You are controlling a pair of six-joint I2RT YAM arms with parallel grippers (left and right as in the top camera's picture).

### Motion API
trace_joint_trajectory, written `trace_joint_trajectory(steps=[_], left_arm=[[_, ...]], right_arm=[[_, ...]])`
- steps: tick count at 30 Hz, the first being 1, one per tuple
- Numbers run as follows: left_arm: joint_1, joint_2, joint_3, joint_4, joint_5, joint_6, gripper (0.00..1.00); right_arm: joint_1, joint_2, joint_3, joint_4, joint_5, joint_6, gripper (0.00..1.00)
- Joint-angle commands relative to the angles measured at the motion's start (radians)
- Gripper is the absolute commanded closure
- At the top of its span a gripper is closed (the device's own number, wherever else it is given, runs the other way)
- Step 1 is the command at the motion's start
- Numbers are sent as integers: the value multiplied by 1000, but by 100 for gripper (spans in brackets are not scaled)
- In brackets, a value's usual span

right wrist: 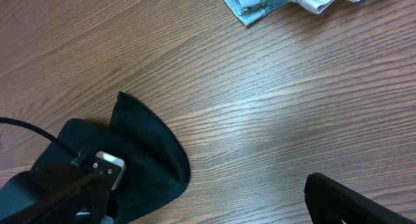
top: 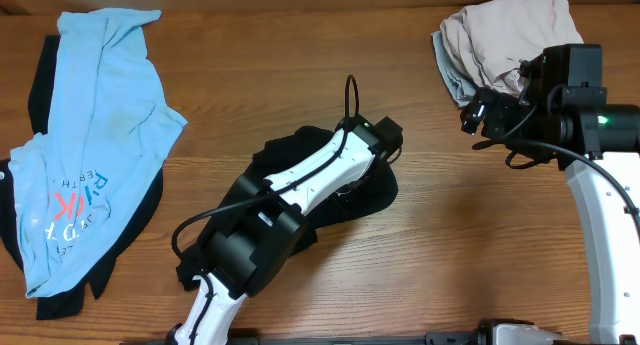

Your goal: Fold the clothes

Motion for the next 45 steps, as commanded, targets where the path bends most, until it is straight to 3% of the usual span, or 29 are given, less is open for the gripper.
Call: trace_joint_trajectory(steps=[1,4,8,16,19,26,30,36,45], left_arm=[[12,-36,-6,3,-30,0,60],[18,-36,-6,4,-32,0,62],[24,-36,-6,3,-32,0,77],[24,-36,-6,0,-28,0,87],[24,-35,-6,-5,-29,0,96],[25,-36,13,-13,-62,4,96],[37,-41,134,-101,-74,-5,96],[90,-95,464,-266,-74,-15,96],[220,-223,768,-329,-74,-15,96]], right_arm=[[-3,-5,13,3,6,-6,0],[-3,-5,13,3,6,-6,0],[-3,-5,13,3,6,-6,0],[-3,-5,13,3,6,-6,0],[-3,-5,13,3,6,-6,0],[-3,-5,13,5,6,-6,0],[-3,-5,13,6,6,-6,4],[0,-5,13,-2,6,-6,4],[14,-5,6,-6,-48,-6,4]])
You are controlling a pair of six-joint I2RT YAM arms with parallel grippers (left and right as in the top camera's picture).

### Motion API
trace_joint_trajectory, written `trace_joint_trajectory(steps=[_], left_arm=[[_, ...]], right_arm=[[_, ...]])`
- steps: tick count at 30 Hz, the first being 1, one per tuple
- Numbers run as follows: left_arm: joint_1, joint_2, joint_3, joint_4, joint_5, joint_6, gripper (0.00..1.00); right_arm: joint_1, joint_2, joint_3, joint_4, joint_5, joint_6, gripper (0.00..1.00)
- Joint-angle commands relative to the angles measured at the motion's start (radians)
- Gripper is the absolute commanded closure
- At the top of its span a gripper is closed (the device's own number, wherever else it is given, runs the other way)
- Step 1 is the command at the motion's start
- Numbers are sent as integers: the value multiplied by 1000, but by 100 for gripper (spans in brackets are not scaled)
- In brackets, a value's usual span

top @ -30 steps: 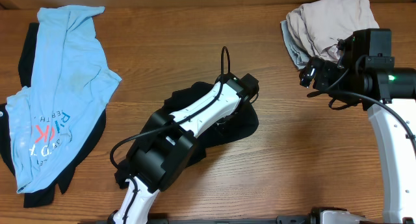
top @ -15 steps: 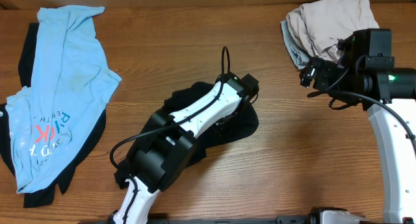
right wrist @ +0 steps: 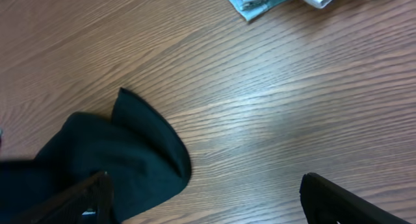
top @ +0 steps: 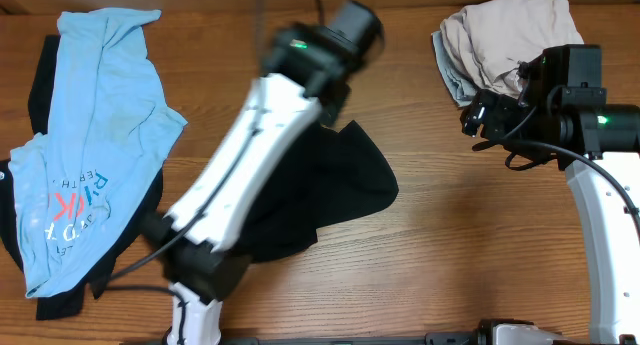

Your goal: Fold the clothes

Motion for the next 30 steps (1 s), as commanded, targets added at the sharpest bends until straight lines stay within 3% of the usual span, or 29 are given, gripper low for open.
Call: trace_joint_trajectory(steps=[1,15,23,30], left_arm=[[66,-101,106,-2,-21,-14,96],[264,-300,240,152,-29,10,96],[276,-349,240,234,-28,25,96],[276,-349,241,235,-27,25,96]], right_arm=[[24,-5,2,6,-31,-4,4],[288,37,-40,82,-30,-4,4],[449,147,-40,133,-31,-3,4],[616,272,-40,296,-67,1,4]])
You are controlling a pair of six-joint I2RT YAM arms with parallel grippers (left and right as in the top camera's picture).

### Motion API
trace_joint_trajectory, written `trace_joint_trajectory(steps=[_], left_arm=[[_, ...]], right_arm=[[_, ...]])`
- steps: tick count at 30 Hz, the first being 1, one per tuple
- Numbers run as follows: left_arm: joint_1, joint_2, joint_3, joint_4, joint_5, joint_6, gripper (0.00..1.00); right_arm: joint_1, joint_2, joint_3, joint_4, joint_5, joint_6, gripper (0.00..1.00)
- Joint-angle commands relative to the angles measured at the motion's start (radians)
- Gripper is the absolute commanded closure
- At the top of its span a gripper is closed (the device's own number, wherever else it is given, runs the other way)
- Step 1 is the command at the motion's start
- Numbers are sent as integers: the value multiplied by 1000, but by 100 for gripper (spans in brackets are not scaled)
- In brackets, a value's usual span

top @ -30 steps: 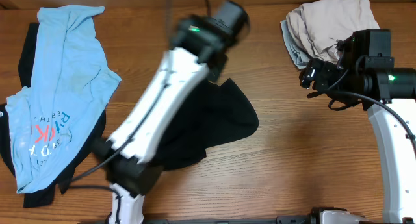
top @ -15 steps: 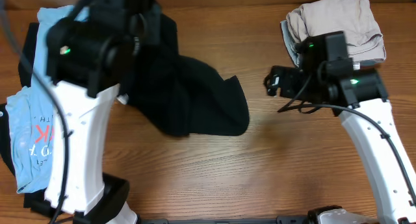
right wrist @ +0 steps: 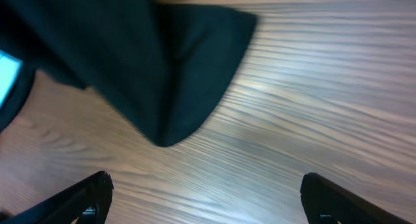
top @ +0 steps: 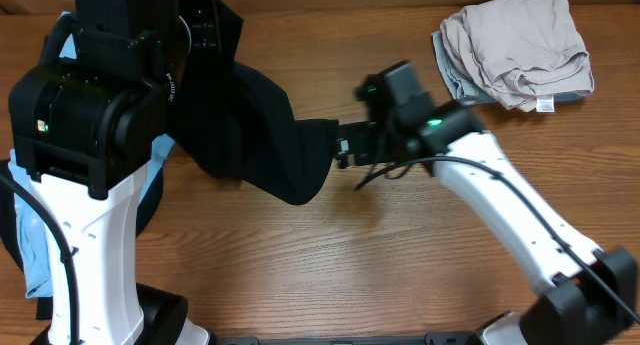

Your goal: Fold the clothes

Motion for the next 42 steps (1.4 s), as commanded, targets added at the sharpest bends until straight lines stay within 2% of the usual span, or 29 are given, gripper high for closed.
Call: trace_joint_trajectory(steps=[1,5,10,13,14,16,19,20,21,22,29,35,42], left_arm=[[5,-18,26,12,-20,21,96],[5,-18,26,11,-20,33,96],[5,-24,26,11,-21,43,96],[5,-35,27,12,-21,48,96],[5,-40,28,12,-21,51,96],[5,-55,32,13,-37,54,96],[5,-84,36,15,-78,62,96],[5,-95,36,15,-95,62,96],[5,-107,36,15,-113,63,96],[5,-121,36,15,-134,67,96],[5,-183,36,20,-202,103,96],[5,-191,35,63,-297,131,96],[5,-191,35,111,-361,201,96]], right_arm=[[80,67,-4,64,-48,2,4],[161,157,-4,189,-48,29,0],[200,256,-4,327,77,115,0],[198,300,-4,376,93,136,6],[196,312,-4,388,94,136,11],[193,332,-4,402,100,136,27],[188,340,-4,402,148,136,65],[186,338,-4,400,167,136,83],[182,332,-2,394,180,136,92],[171,320,-2,387,188,136,96],[36,155,15,248,174,114,96],[-140,-49,78,47,80,-44,96],[-295,-224,104,-88,-1,-178,95]])
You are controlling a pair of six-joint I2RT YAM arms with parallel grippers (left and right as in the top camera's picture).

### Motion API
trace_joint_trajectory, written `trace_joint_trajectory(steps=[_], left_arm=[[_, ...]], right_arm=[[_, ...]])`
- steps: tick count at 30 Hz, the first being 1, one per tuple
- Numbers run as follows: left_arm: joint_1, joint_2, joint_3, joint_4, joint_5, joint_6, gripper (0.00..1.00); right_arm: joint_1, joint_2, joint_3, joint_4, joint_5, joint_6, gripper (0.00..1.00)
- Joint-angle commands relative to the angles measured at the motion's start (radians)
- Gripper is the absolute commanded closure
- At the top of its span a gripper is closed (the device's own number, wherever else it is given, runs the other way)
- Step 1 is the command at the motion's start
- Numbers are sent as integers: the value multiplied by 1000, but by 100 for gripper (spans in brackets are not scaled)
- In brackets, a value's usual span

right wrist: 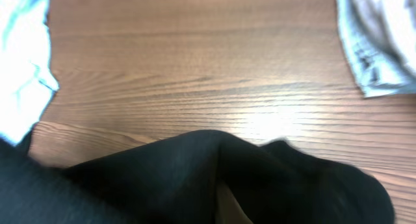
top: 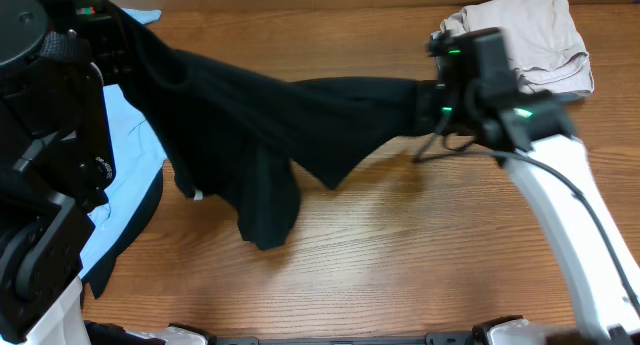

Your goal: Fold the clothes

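Note:
A black garment (top: pixel 290 115) hangs stretched across the table above the wood. Its left end is held up at the far left by my left gripper (top: pixel 120 35), which is mostly hidden behind its own arm. At its right end my right gripper (top: pixel 428 97) is shut on it. A loose fold droops toward the table at the lower left. In the right wrist view the black garment (right wrist: pixel 195 178) fills the bottom of the frame and hides the fingers.
A light blue shirt (top: pixel 115 155) lies at the left over another dark garment (top: pixel 140 215); the blue shirt (right wrist: pixel 23 62) also shows in the wrist view. A folded beige and grey pile (top: pixel 525 35) sits at the back right corner.
My right gripper was open beside the hanging garment's edge at mid-table. Now it is shut on that end and stands farther right, with the cloth spread between both grippers.
First the left gripper was down on the black garment lying at mid-table, and the right arm waited by the beige pile. Then the left arm was up toward the back with the cloth. Then the garment hung at the left with the right gripper open beside it; now both hold it.

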Motion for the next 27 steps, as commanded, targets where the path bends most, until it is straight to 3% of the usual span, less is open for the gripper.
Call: trace_joint_trajectory(steps=[1,7,13,19,27], left_arm=[[5,-5,17,18,-63,55,96],[5,-2,12,-8,-34,57,96],[5,51,12,-101,120,54,96],[4,195,12,-197,276,47,96],[4,404,12,-216,293,18,96]], right_arm=[[-38,-57,17,-47,-48,-97,95],[-50,-69,14,-201,-47,-133,95],[-50,-37,14,-266,-44,-144,95],[-50,54,14,-269,-32,-197,95],[-90,245,14,-121,48,-225,95]])
